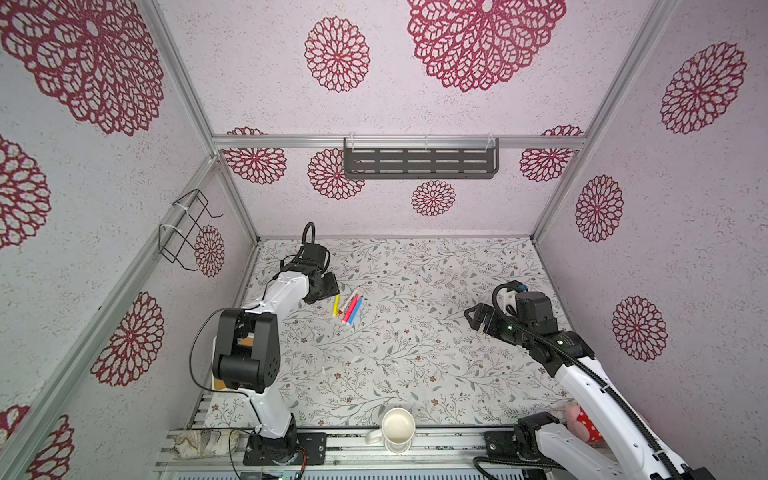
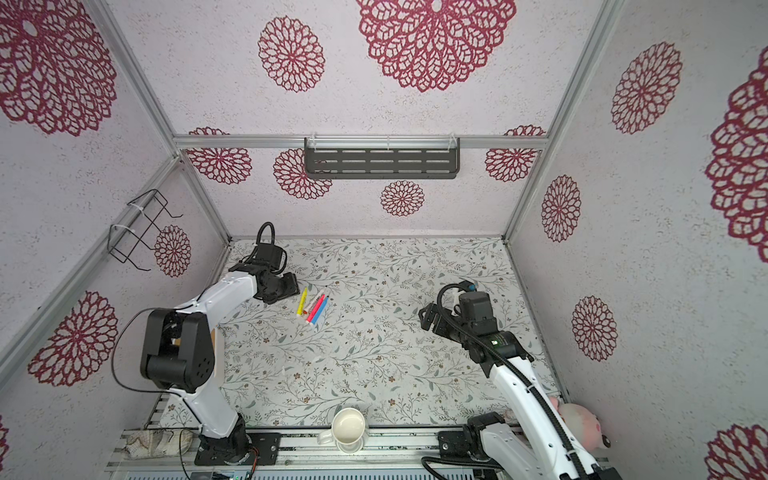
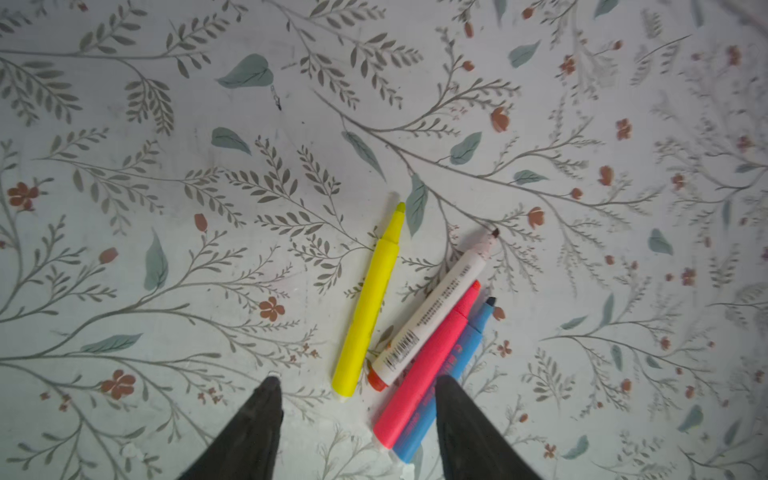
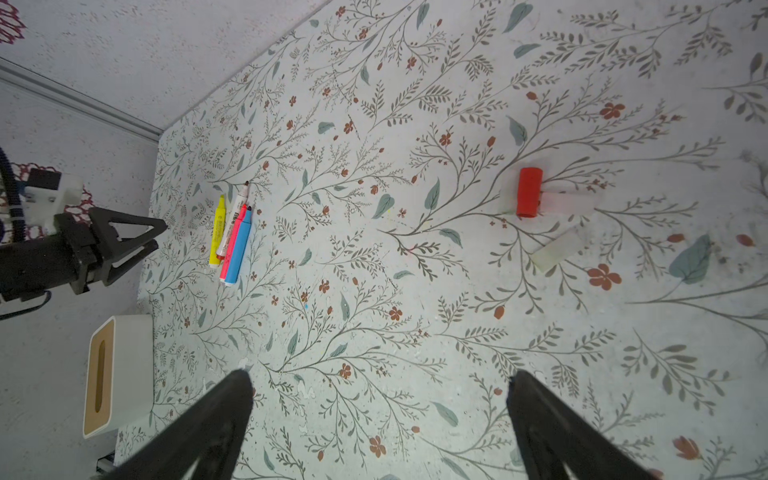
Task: Insert the pens into the pen caps
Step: 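Reach the left gripper down to the yellow highlighter while the right arm lifts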
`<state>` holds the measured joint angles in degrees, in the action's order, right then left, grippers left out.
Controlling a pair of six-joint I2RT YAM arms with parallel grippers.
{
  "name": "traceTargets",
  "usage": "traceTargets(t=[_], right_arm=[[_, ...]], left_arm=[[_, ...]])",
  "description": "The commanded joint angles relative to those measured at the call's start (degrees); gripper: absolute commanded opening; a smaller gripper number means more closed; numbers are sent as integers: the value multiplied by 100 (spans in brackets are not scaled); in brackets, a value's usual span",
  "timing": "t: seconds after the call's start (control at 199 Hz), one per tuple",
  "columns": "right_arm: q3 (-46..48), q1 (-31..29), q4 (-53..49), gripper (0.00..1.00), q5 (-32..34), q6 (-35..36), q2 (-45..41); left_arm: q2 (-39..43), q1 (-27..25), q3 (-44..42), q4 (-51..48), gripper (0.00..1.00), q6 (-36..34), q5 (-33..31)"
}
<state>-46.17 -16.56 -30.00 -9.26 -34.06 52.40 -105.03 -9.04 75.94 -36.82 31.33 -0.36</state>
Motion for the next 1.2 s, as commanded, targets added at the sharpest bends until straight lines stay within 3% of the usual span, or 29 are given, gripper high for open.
traceTargets(t=[0.0,0.125,0.246,0.492,1.199], right_arm=[[-312,-32,-366,99,714,32,-170],[17,-27,177,98,214,335,-638],[6,-32,254,97,-273,481,-561],[-218,-31,-116,91,-156,586,-103],[-243,-27,-283,91,21,629,-186]], left_arm=[[-125,-19,114,-383,61,-127,108],[-369,-40,250,-491,59,-112,10],[-497,-72,372,-548,59,-199,-118],[-988,-98,714,-729,55,-261,-170],[-1303,-151,989,-779,48,-349,-162]])
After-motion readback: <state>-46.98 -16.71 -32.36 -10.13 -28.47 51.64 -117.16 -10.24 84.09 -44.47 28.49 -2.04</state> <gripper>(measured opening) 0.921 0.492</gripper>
